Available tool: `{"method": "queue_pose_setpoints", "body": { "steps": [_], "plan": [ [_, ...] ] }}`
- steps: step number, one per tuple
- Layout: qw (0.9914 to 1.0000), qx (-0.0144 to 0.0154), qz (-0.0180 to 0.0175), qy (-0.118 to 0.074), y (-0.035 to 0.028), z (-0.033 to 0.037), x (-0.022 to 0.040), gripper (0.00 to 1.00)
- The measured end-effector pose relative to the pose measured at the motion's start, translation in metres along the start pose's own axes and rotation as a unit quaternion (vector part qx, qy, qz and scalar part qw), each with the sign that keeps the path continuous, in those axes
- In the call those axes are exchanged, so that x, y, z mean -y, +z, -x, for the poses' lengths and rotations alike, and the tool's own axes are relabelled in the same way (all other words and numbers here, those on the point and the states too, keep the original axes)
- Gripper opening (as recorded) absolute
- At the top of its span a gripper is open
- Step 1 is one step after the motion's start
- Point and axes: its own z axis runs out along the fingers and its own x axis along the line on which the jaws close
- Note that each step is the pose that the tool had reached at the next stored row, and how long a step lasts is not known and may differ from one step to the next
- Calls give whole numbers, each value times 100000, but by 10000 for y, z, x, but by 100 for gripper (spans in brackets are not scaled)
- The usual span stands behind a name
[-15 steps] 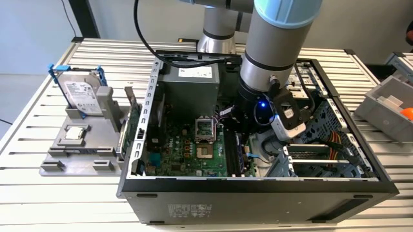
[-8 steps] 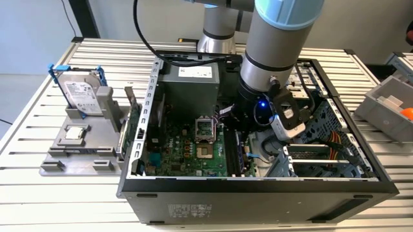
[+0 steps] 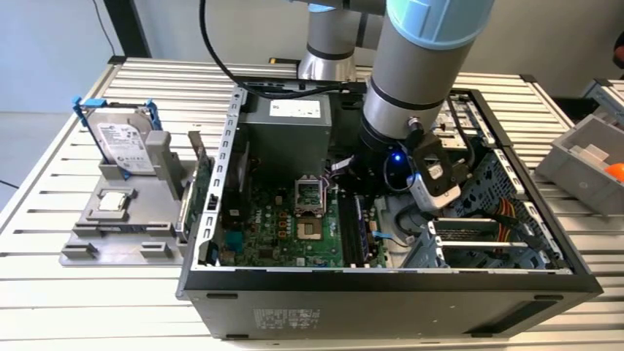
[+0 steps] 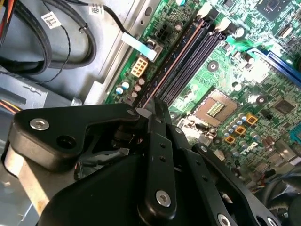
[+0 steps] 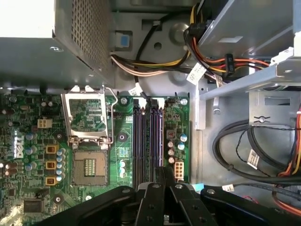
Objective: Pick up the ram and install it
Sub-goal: 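Press down the ram until it locks into place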
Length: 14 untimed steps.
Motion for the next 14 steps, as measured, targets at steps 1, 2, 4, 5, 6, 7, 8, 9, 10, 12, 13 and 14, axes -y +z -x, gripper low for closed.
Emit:
{"method": "queue_pose_setpoints", "body": {
  "steps": [1,2,4,5,6,7,8,9,10,12,13,14],
  "plan": [
    [99999,83,-21,-476,0,0,0,0],
    [99995,225,-63,-969,1,-1,0,0],
    [99968,429,-120,-2493,3,0,0,0],
    [99941,405,-114,-3414,3,0,0,0],
    [99907,369,-79,-4306,5,-1,0,0],
    [99865,322,-47,-5188,6,-1,0,0],
    [99831,279,-24,-5810,7,-1,0,0],
    [99809,256,-15,-6172,8,-1,0,0],
    [99803,249,-9,-6269,8,-1,0,0],
    [99792,238,1,-6438,8,-1,0,0],
    [99776,214,6,-6679,8,0,0,0],
    [99746,186,23,-7122,8,1,0,0]
  ]
}}
